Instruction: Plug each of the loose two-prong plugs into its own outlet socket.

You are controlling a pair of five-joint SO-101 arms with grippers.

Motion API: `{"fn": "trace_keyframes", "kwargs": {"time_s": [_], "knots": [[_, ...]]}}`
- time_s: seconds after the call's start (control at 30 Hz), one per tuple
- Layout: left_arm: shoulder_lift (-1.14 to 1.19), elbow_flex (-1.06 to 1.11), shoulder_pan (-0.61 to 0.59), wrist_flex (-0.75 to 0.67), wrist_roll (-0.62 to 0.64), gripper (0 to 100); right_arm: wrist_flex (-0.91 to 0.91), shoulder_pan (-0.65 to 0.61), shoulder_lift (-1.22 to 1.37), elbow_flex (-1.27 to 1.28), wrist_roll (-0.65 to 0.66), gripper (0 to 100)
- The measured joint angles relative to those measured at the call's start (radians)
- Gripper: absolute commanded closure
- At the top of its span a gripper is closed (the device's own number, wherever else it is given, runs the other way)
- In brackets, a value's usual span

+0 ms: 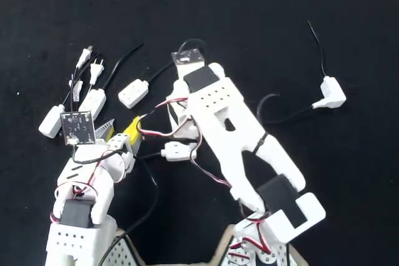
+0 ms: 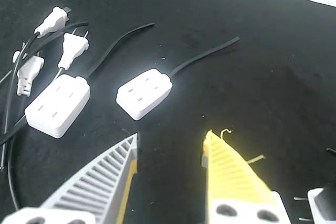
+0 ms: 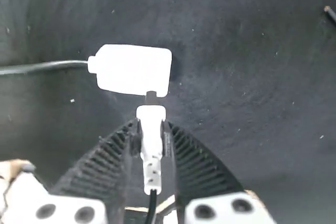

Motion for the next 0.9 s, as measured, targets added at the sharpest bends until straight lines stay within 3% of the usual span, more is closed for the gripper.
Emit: {"fn": "trace_keyframes", "kwargs": {"time_s": [0.27,0.67,0.9], "knots": [[0.0,0.0,0.002,0.0,0.0,80,0.0,0.0,0.002,0.0,-0.098,98.7],[0.0,0.0,0.002,0.0,0.0,80,0.074,0.0,0.144,-0.114,-0.1,98.8],[0.0,0.0,0.002,0.0,0.0,80,0.126,0.0,0.226,-0.249,-0.015,98.8]]}}
